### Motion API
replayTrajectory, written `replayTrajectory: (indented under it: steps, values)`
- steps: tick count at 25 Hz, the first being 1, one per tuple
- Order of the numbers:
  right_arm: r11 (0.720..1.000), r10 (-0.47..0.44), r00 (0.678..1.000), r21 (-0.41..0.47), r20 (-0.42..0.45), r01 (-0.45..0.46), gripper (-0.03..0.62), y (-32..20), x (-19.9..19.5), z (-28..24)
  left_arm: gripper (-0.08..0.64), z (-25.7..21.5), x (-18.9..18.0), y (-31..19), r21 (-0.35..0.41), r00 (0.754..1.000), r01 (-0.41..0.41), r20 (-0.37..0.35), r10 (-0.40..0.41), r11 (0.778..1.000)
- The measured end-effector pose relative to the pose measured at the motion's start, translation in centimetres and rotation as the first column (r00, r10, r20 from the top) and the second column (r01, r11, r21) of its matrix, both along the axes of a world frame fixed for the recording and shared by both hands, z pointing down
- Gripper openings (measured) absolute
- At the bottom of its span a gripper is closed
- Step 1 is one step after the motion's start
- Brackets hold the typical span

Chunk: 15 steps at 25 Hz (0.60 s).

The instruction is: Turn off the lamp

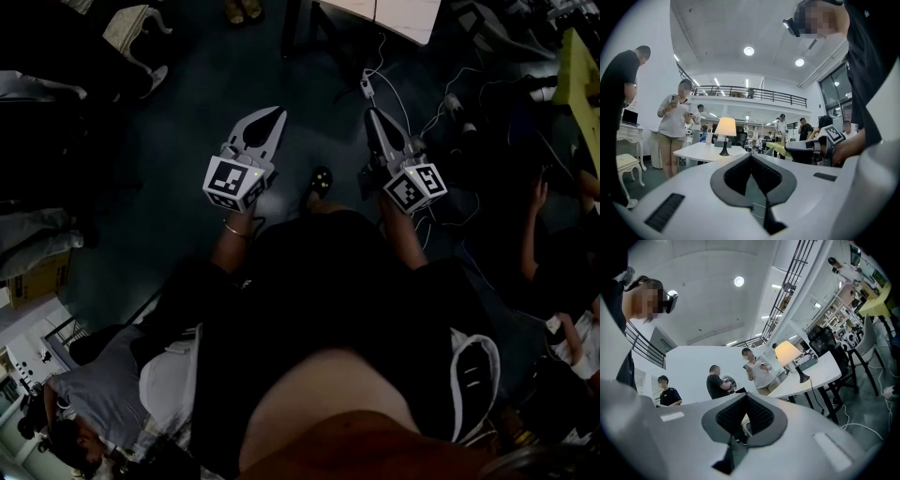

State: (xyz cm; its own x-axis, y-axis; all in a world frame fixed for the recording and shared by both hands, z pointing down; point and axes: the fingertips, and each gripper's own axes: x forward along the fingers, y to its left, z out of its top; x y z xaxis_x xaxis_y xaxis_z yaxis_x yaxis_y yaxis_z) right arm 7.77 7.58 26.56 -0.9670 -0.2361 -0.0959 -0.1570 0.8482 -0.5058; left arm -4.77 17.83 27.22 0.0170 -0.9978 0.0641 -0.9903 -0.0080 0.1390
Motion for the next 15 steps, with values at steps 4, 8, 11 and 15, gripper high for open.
replayTrajectory:
  steps: [4,8,11,15]
  values:
    - [1.0,0.021,1.0,0.0,0.009,-0.021,0.002,-2.3,-0.5,-0.2,0.006,-0.2,-0.5,-2.5,0.014,0.999,-0.035,0.012,0.035,0.999]
    - [0.999,0.033,0.999,-0.005,0.019,-0.033,0.002,-4.5,-1.0,-0.1,0.006,-0.6,-0.9,-5.3,0.019,0.998,-0.056,0.01,0.055,0.998]
    - [0.999,0.048,0.999,-0.004,0.022,-0.048,0.002,-6.2,-1.2,0.0,0.006,-0.9,-1.2,-7.3,0.019,0.997,-0.077,0.018,0.076,0.997]
    - [0.997,0.077,0.997,-0.002,0.027,-0.077,0.002,-8.6,-1.3,0.0,0.006,-0.5,-1.7,-10.0,0.027,0.993,-0.109,0.041,0.108,0.994]
